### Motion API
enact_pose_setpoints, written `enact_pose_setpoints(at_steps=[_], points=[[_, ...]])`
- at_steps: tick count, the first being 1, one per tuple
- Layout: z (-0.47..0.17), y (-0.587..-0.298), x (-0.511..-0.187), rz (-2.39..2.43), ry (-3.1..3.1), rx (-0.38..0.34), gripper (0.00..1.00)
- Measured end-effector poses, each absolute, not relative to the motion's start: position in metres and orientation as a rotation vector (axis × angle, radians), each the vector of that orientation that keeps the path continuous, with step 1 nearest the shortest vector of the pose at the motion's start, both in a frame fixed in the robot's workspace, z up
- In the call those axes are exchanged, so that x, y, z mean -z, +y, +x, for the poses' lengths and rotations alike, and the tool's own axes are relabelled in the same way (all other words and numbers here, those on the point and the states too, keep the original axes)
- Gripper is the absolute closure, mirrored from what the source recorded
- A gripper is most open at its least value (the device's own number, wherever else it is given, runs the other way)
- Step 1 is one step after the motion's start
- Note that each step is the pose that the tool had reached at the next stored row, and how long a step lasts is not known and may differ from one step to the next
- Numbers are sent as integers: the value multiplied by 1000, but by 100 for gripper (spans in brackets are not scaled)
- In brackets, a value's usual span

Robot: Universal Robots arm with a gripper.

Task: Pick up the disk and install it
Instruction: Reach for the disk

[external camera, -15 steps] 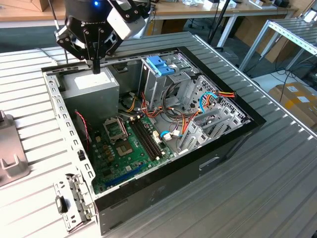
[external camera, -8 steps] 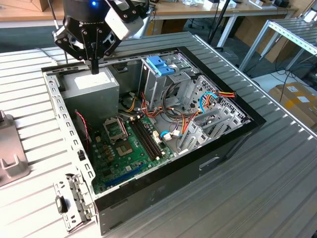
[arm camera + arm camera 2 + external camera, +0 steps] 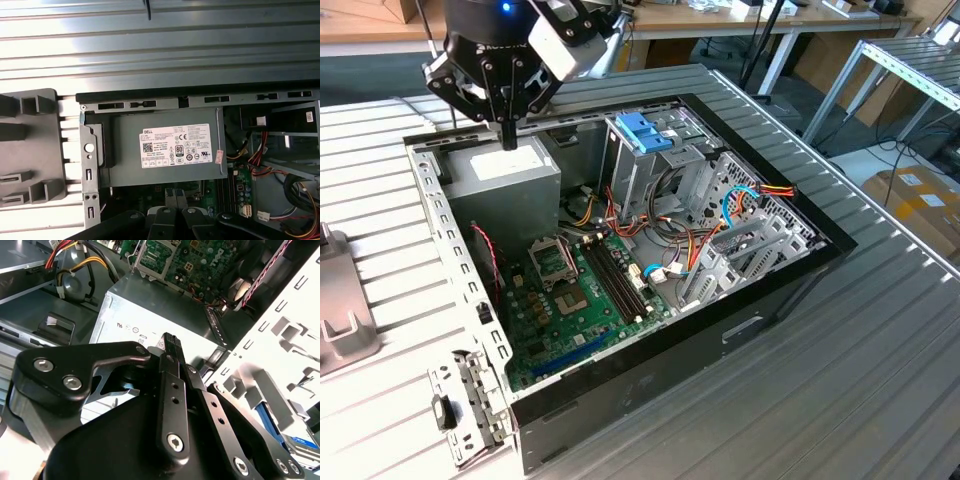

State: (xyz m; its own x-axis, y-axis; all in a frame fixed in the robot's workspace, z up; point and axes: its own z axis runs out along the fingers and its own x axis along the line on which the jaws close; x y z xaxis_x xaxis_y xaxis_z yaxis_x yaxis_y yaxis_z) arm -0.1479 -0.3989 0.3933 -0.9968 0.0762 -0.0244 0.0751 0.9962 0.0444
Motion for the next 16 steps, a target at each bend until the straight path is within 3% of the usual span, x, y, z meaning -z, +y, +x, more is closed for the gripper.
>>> enact_pose_setpoints(at_steps=[16], points=[[-154,-399,-393,118,3112,-68,89]])
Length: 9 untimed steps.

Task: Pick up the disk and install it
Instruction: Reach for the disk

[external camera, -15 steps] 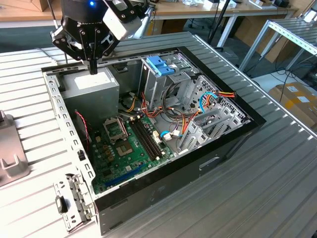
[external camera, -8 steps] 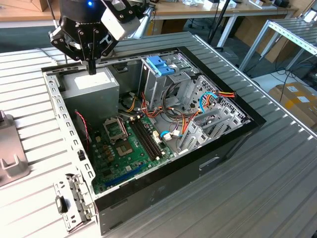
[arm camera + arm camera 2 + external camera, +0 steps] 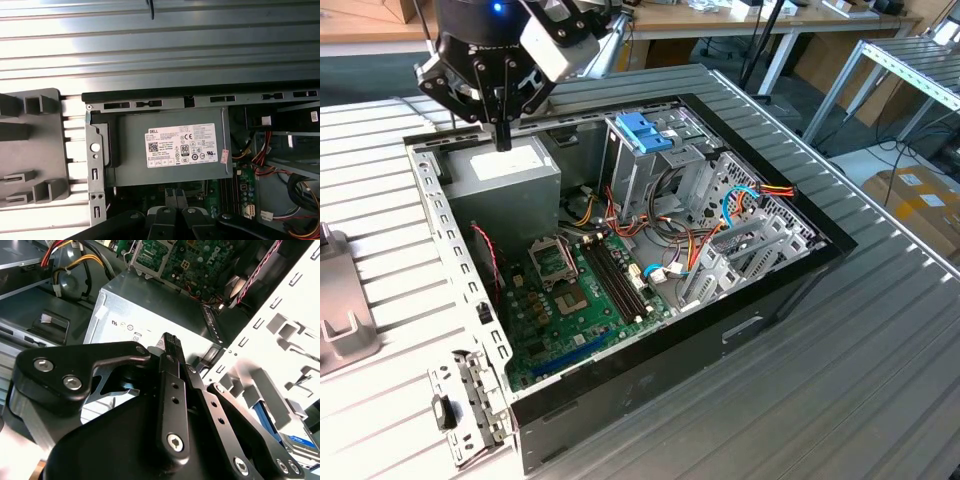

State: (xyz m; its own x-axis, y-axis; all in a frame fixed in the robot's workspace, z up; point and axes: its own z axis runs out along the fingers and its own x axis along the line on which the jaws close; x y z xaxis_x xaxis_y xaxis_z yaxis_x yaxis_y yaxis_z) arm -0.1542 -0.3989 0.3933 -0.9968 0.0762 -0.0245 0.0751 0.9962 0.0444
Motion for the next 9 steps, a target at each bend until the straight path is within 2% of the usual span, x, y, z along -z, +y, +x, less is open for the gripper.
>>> enact_pose_setpoints(at_steps=[9], points=[[-157,-399,-393,118,3113,-68,89]])
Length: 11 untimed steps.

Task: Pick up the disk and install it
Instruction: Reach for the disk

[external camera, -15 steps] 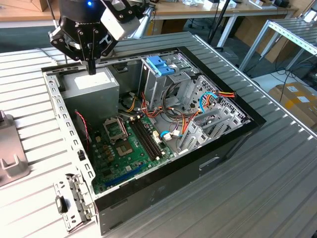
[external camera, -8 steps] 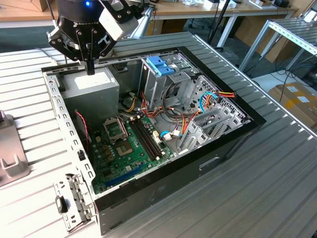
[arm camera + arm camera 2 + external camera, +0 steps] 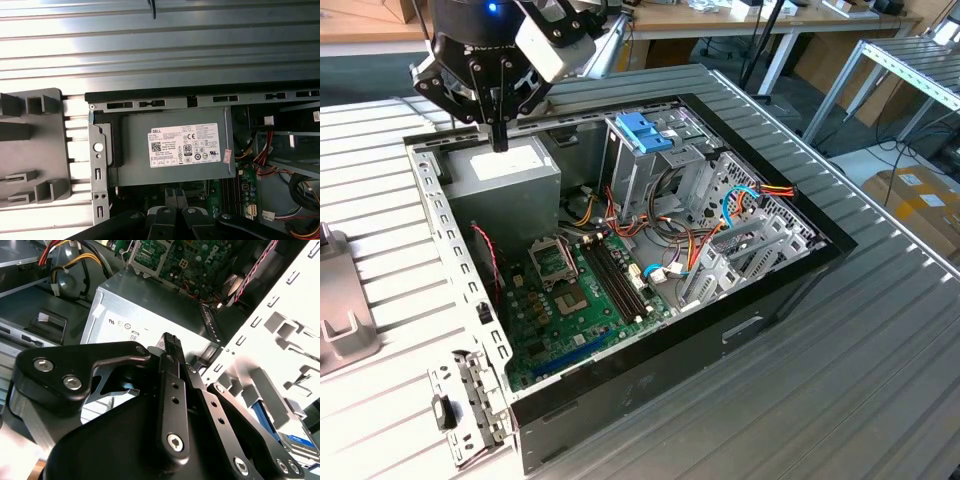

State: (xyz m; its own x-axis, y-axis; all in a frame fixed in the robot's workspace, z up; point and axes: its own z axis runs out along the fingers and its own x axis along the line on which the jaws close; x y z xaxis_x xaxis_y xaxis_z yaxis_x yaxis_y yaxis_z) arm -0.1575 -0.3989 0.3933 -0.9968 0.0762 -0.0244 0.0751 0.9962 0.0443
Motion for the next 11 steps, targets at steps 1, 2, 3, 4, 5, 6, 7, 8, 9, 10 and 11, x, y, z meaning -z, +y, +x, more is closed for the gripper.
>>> enact_pose_setpoints(at_steps=[1,2,3,4,5,6,7,8,9,10,11], points=[[-158,-399,-393,118,3113,-68,89],[-158,-399,-393,118,3112,-68,89],[-158,-399,-393,118,3113,-68,89],[-159,-399,-393,118,3112,-68,89],[-159,-399,-393,118,3112,-68,89],[-159,-399,-393,118,3112,-68,89],[-160,-399,-393,118,3113,-68,89],[-160,-399,-393,118,3112,-68,89],[-160,-399,-393,118,3113,-68,89],[-161,-399,-393,118,3112,-68,89],[-161,-399,-393,118,3112,-68,89]])
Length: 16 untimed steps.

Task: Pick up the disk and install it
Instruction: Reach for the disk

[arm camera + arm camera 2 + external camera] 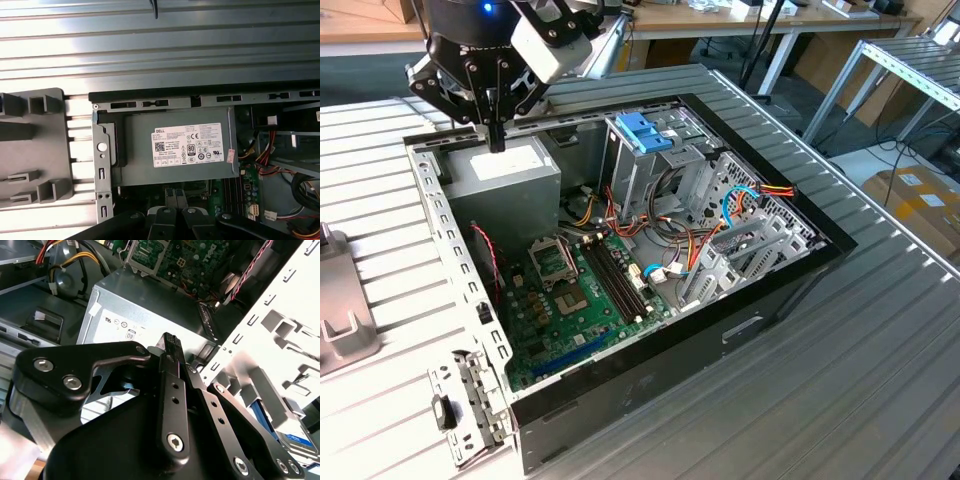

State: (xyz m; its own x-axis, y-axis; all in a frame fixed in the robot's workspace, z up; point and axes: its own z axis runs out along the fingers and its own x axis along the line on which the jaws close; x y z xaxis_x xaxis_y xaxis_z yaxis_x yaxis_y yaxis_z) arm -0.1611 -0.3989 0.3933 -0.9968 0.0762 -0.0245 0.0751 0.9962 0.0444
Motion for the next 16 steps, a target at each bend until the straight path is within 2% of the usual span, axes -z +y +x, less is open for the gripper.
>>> enact_pose_setpoints(at_steps=[16], points=[[-169,-399,-393,118,3113,-68,89]])
